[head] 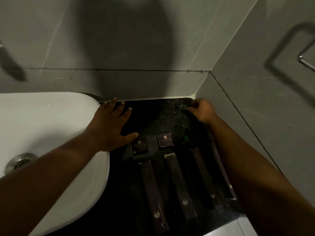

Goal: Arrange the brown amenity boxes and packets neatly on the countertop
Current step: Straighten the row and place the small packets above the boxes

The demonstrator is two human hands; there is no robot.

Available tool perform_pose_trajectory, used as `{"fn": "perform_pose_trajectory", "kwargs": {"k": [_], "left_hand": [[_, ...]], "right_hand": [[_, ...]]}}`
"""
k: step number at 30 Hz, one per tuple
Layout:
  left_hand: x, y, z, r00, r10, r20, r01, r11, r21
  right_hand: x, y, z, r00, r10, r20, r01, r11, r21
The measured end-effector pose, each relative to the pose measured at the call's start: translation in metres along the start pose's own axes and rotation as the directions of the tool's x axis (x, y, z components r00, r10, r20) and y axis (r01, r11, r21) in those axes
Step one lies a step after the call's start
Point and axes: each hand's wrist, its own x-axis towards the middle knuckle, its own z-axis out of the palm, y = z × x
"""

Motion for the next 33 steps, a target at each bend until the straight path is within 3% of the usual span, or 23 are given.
{"fn": "perform_pose_trajectory", "kwargs": {"k": [3, 6, 10, 15, 20, 24, 29, 33], "left_hand": [[0.000, 0.002, -0.003, 1.000, -0.007, 0.011, 0.007, 1.000, 0.002], [-0.001, 0.003, -0.006, 1.000, -0.004, 0.001, 0.004, 1.000, 0.019], [-0.004, 0.005, -0.008, 1.000, -0.014, -0.006, 0.014, 1.000, -0.015], [-0.004, 0.007, -0.012, 1.000, -0.013, 0.017, 0.013, 0.999, -0.029], [-0.005, 0.008, -0.011, 1.000, -0.023, 0.003, 0.023, 1.000, -0.020], [-0.004, 0.005, -0.007, 1.000, -0.013, 0.027, 0.013, 1.000, 0.004], [-0.004, 0.004, -0.007, 0.999, -0.012, 0.032, 0.012, 1.000, 0.020], [-0.004, 0.006, -0.011, 0.997, -0.015, 0.076, 0.011, 0.999, 0.053]], "right_hand": [[0.019, -0.021, 0.016, 0.988, -0.128, 0.089, 0.144, 0.966, -0.214], [0.039, -0.035, 0.031, 0.964, -0.131, 0.231, 0.231, 0.841, -0.489], [0.053, -0.036, 0.045, 0.956, -0.084, 0.282, 0.244, 0.765, -0.596], [0.046, -0.018, 0.024, 0.945, -0.049, 0.324, 0.208, 0.854, -0.476], [0.029, 0.022, 0.012, 0.926, 0.067, 0.373, 0.139, 0.855, -0.500], [0.028, 0.034, 0.019, 0.958, 0.064, 0.281, 0.070, 0.895, -0.441], [0.013, 0.042, 0.000, 0.984, -0.051, 0.173, 0.089, 0.971, -0.221], [-0.028, 0.055, -0.008, 0.996, 0.006, 0.092, -0.002, 0.999, -0.052]]}}
